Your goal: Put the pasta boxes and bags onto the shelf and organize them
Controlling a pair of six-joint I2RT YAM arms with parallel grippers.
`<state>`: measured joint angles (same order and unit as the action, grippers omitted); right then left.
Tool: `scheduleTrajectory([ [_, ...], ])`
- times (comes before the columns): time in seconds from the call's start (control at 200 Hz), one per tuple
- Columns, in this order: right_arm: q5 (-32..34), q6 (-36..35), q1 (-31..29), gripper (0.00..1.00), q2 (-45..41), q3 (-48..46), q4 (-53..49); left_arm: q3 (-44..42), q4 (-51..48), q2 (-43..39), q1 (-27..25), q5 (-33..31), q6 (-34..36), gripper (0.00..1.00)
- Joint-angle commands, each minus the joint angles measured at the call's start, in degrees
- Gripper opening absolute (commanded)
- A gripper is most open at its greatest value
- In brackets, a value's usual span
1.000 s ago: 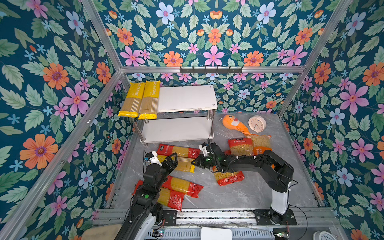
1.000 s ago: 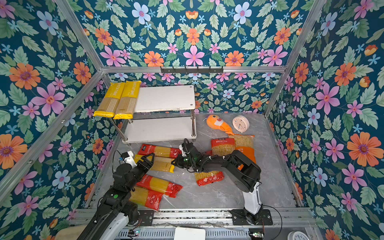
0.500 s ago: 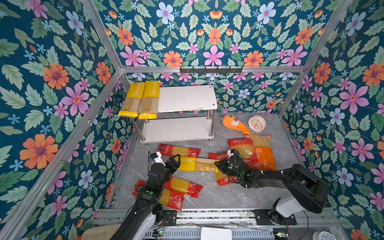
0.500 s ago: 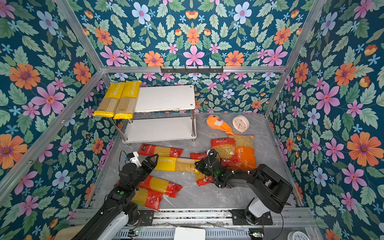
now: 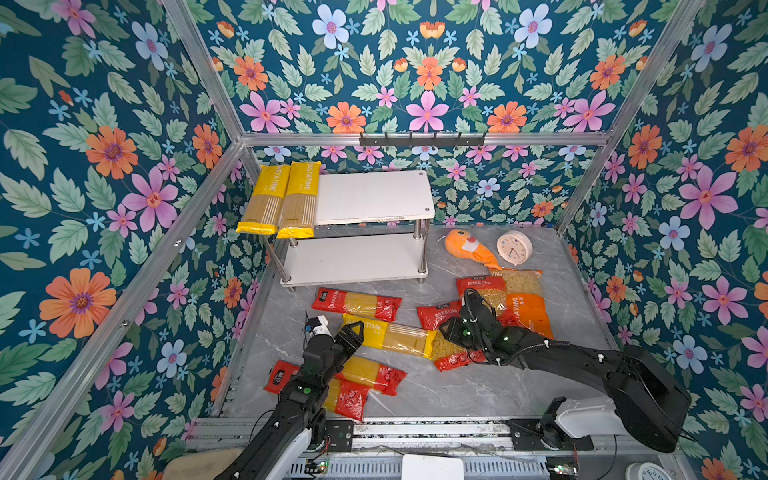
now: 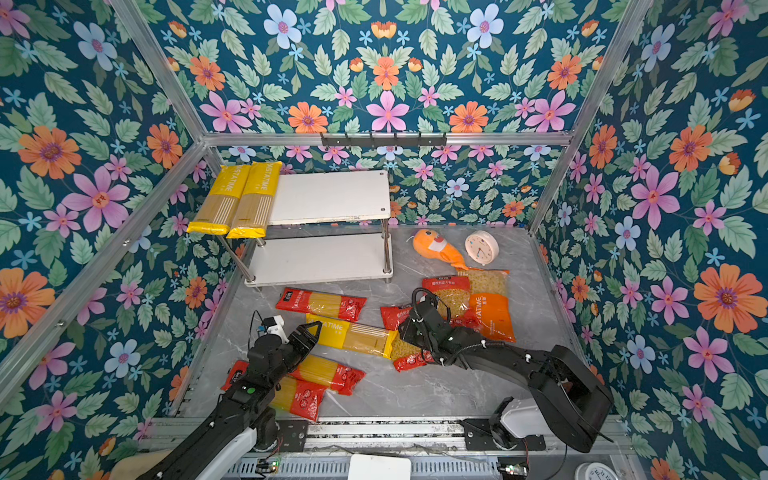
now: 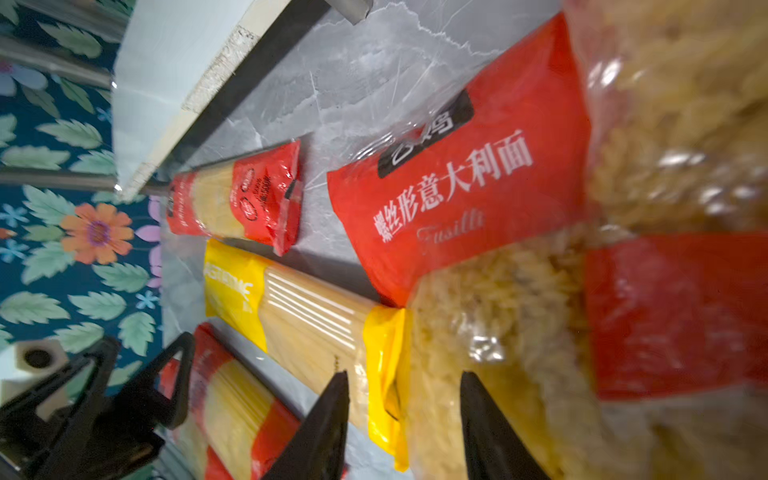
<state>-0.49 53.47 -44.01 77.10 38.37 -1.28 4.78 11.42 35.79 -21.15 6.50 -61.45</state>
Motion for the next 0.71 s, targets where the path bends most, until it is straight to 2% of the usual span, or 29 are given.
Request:
scheduleTrajectory([
  [0.0,-8.3,-19.8,0.4,0.51,0.5,5.3,-10.2,1.8,-1.5,2.0,-0.2,-0.3,5.0,0.75],
  [0.15,-21.0,-32.0,0.3,0.56,11.7,17.3,-15.6,3.7,-1.1,5.8,-0.3,1.4,7.3,0.71],
  [0.27,-25.3,-36.4,0.3,0.59,21.5,25.3,-16.2,3.2,-1.1,6.1,-0.7,3.0,6.6,0.67],
  [0.39,-26.7,-39.3,0.3,0.61,29.3,33.4,-18.5,2.4,-2.9,4.5,-1.0,3.5,5.2,0.62],
  [0.485,-24.5,-40.5,0.7,0.63,33.1,37.2,-18.8,1.7,-4.4,2.5,-1.7,4.2,4.4,0.6],
  [0.7,-29.1,-42.4,2.4,0.66,41.6,43.7,-21.5,-0.9,-7.1,-1.3,-3.1,4.5,1.9,0.55],
])
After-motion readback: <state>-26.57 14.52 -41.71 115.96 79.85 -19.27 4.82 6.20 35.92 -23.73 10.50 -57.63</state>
